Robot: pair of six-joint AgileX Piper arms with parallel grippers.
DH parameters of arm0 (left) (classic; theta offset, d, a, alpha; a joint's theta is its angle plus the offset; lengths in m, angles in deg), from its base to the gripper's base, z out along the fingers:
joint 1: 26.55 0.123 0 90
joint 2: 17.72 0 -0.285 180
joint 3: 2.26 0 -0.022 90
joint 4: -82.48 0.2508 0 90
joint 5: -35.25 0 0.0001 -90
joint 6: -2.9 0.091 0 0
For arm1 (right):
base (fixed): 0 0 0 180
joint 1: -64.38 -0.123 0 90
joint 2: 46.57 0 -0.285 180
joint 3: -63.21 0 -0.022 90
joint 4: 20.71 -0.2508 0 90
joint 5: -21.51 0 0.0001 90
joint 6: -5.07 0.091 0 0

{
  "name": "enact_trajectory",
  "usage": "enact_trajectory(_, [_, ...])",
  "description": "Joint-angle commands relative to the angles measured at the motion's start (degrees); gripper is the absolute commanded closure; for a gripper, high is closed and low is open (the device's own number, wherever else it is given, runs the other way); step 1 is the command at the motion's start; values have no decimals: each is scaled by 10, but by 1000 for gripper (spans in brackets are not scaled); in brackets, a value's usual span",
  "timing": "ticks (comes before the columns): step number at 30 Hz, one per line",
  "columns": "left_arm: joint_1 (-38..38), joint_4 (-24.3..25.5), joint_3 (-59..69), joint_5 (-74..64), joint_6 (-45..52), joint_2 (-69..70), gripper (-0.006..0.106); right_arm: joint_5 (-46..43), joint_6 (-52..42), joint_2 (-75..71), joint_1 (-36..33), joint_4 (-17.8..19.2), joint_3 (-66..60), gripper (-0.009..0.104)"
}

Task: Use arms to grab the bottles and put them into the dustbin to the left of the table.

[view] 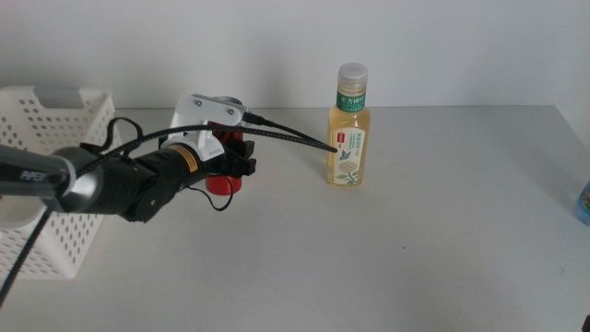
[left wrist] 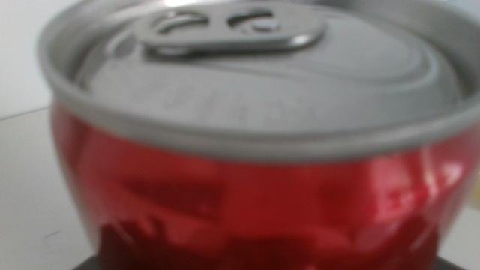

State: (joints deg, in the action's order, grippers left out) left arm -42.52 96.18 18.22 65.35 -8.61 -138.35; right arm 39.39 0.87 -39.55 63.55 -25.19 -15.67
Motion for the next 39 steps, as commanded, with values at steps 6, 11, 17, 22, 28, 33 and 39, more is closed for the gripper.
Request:
enact_trajectory(6, [9, 23, -37, -204, -42, 201, 88, -39, -5, -12, 3, 7, 5, 24])
enact_trajectory(11, [36, -9, -125, -463, 22, 265, 90, -39, -5, -12, 3, 7, 5, 24])
enact_trajectory(17, [111, -147, -262, -714, 228, 273, 97, -39, -5, -12, 3, 7, 5, 24])
enact_trajectory(22, [177, -170, -335, -845, 280, 251, 102, -39, -5, -12, 3, 7, 5, 24])
enact_trajectory(28, [279, -176, -369, -888, 286, 211, 102, -39, -5, -12, 3, 7, 5, 24])
enact_trajectory(33, [329, -178, -370, -931, 329, 173, 102, -39, -5, -12, 3, 7, 5, 24])
enact_trajectory(39, [338, -161, -370, -920, 339, 110, 102, -39, -5, -12, 3, 7, 5, 24])
